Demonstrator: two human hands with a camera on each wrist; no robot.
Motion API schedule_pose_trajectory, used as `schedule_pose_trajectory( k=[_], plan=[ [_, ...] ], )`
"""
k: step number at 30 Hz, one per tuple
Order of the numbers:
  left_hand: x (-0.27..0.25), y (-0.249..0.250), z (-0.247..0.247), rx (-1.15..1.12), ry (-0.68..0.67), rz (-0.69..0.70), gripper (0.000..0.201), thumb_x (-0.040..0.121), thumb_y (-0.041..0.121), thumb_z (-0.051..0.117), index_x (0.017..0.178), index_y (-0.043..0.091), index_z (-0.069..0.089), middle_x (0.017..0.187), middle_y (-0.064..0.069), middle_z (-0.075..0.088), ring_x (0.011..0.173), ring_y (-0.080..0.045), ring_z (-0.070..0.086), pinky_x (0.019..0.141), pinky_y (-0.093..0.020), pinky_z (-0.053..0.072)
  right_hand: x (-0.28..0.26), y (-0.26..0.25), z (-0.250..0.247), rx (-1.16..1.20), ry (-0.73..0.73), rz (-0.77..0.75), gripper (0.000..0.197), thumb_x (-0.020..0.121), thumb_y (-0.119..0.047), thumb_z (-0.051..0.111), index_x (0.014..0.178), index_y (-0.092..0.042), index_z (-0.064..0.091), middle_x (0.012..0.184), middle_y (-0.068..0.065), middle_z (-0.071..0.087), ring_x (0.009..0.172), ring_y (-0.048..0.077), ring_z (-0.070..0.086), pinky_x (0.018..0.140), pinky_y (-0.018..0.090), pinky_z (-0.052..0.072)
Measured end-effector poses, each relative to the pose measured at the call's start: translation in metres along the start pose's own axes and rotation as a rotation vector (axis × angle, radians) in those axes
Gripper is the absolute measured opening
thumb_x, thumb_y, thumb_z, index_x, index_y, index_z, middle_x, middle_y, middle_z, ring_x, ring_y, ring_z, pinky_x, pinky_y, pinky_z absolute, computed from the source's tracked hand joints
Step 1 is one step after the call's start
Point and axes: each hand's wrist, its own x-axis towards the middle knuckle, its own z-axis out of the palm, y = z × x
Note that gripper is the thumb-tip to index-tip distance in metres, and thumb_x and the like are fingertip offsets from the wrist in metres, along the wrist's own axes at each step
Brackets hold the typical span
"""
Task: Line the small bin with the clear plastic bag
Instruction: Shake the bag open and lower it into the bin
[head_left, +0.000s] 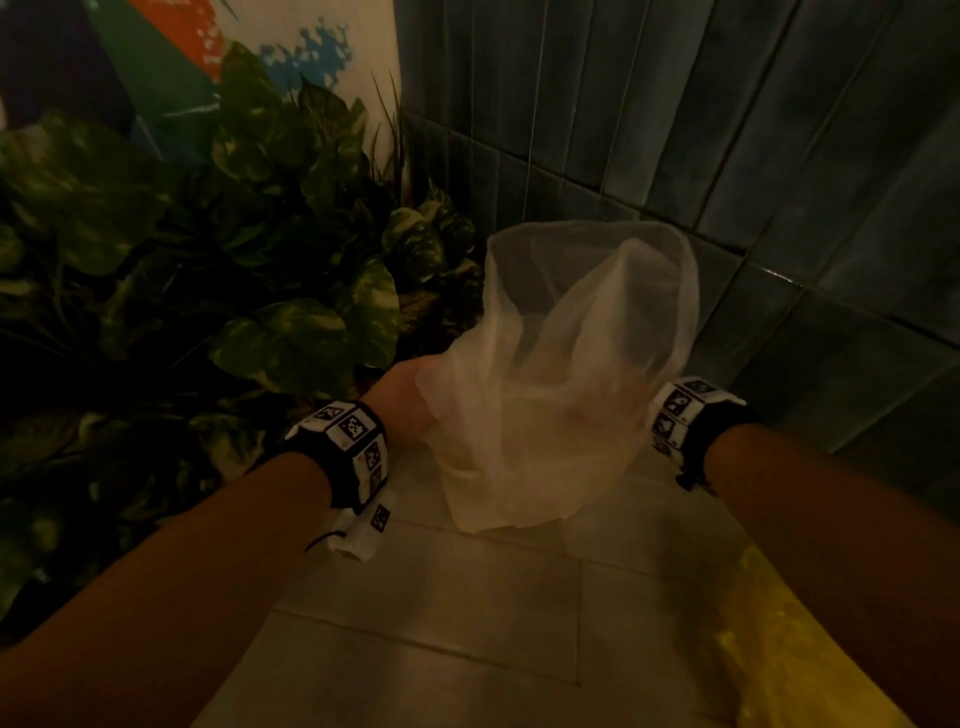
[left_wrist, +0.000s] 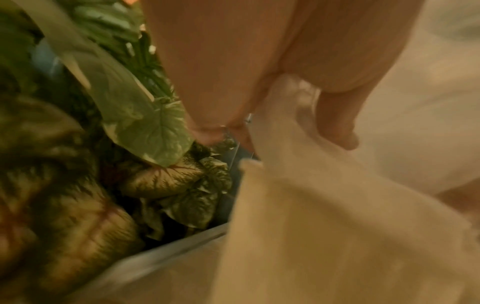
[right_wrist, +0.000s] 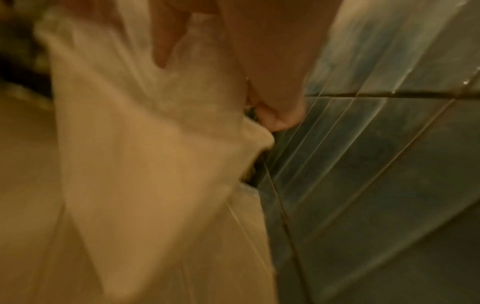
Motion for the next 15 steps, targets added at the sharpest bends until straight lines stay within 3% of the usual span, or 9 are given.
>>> schedule_pose_trajectory(
  k=[2,5,8,10,13,15],
  plan=[
    [0.003,-0.004,0.003,0.076,-0.021,-0.032,0.041,0.101,0.023,0.041,0.14,0.011,0.041,0.146,-0.01,0.042,0.135,-0.024,0.04,0.115,-0.03,0.027,0.004,0.002,0.011,-0.048,-0.111,-0.032,0.052,0.098,-0.021,0.046,0.146,-0.006,0.029,0.155,0.015,0.025,0.143,0.027,0.022,0.111,0.023,0.012],
    [0.007,-0.011,0.01,0.058,-0.042,-0.066,0.046,0.091,0.031,0.058,0.134,0.018,0.048,0.138,-0.009,0.05,0.126,-0.028,0.048,0.109,-0.042,0.037,0.021,0.016,0.024,-0.073,-0.158,0.036,0.09,0.072,-0.074,0.053,0.146,-0.027,0.031,0.15,0.005,0.034,0.134,0.025,0.035,0.113,0.038,0.029],
    [0.0,-0.016,0.0,-0.193,-0.037,-0.016,0.058,0.073,0.033,0.076,0.125,0.022,0.052,0.122,-0.001,0.057,0.113,-0.021,0.054,0.094,-0.035,0.044,0.024,0.026,0.027,-0.303,-0.187,0.043,0.081,0.085,-0.066,0.043,0.15,-0.028,0.013,0.157,0.003,0.017,0.143,0.026,0.019,0.119,0.045,0.017],
    [-0.007,-0.021,-0.016,-0.401,-0.082,0.069,0.071,0.06,0.035,0.081,0.124,0.03,0.05,0.118,0.005,0.057,0.108,-0.021,0.056,0.091,-0.035,0.047,0.023,0.024,0.026,-0.279,-0.191,0.054,0.084,0.084,-0.067,0.042,0.151,-0.028,0.009,0.159,0.004,0.012,0.145,0.028,0.015,0.119,0.046,0.014],
    [-0.009,-0.019,-0.042,-0.582,-0.03,0.087,0.063,0.079,0.011,0.071,0.131,0.033,0.044,0.133,-0.003,0.052,0.113,-0.024,0.054,0.088,-0.03,0.05,0.025,0.023,0.019,-0.104,-0.107,0.081,0.074,0.086,-0.056,0.052,0.147,-0.023,0.025,0.153,0.008,0.028,0.138,0.029,0.029,0.114,0.039,0.023],
    [-0.007,0.001,-0.057,-0.582,0.151,0.14,0.056,0.088,0.01,0.062,0.136,0.031,0.042,0.137,-0.004,0.048,0.122,-0.02,0.049,0.096,-0.031,0.047,0.022,0.022,0.016,-0.096,-0.078,0.06,0.064,0.089,-0.047,0.055,0.143,-0.02,0.034,0.147,0.01,0.036,0.133,0.029,0.036,0.11,0.038,0.029]
  ],
)
